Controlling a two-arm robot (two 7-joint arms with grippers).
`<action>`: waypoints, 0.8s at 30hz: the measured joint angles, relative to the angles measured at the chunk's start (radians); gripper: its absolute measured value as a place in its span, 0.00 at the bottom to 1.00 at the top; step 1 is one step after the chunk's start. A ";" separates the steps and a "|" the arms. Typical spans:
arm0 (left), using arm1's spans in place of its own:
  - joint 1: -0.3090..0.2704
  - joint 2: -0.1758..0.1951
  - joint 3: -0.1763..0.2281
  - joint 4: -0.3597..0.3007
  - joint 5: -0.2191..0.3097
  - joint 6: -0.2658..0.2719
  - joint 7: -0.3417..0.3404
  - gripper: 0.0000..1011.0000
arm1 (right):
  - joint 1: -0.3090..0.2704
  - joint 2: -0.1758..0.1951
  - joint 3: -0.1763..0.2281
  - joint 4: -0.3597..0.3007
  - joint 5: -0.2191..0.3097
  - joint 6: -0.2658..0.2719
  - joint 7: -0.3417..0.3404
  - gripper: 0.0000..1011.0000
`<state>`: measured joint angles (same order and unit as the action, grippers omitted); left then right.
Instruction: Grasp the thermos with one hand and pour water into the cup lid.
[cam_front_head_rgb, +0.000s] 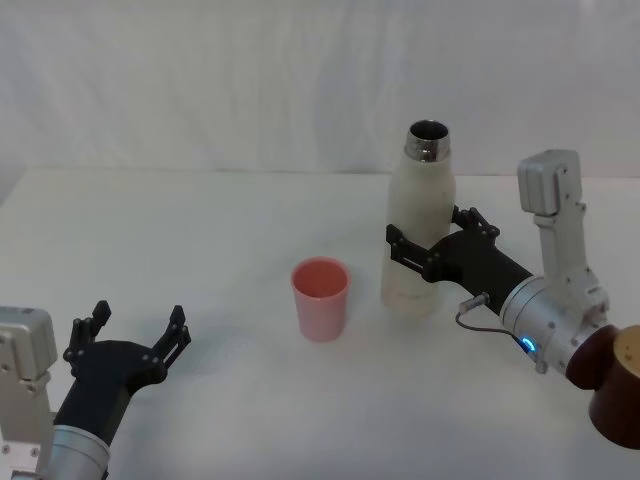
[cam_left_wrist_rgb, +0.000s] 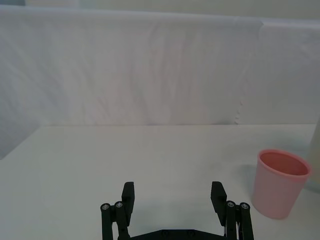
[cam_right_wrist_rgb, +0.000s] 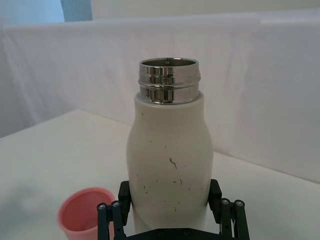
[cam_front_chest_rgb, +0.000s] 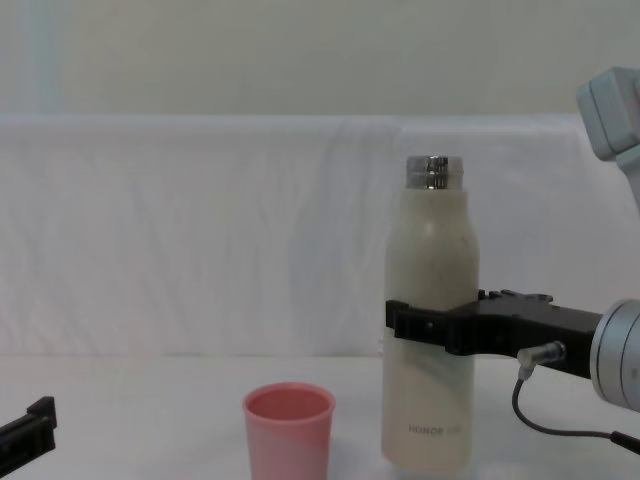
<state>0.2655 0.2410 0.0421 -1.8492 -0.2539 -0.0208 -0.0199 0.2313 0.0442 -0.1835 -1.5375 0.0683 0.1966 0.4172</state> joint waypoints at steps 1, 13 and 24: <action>0.000 0.000 0.000 0.000 0.000 0.000 0.000 0.99 | 0.003 0.002 -0.003 0.006 0.001 -0.001 -0.005 0.94; 0.000 0.000 0.000 0.000 0.000 0.000 0.000 0.99 | 0.023 0.022 -0.039 0.040 0.002 -0.006 -0.035 0.94; 0.000 0.000 0.000 0.000 0.000 0.000 0.000 0.99 | 0.024 0.038 -0.059 0.056 0.026 -0.016 -0.057 0.94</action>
<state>0.2654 0.2410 0.0421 -1.8492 -0.2539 -0.0208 -0.0199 0.2555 0.0822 -0.2422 -1.4820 0.0945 0.1804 0.3599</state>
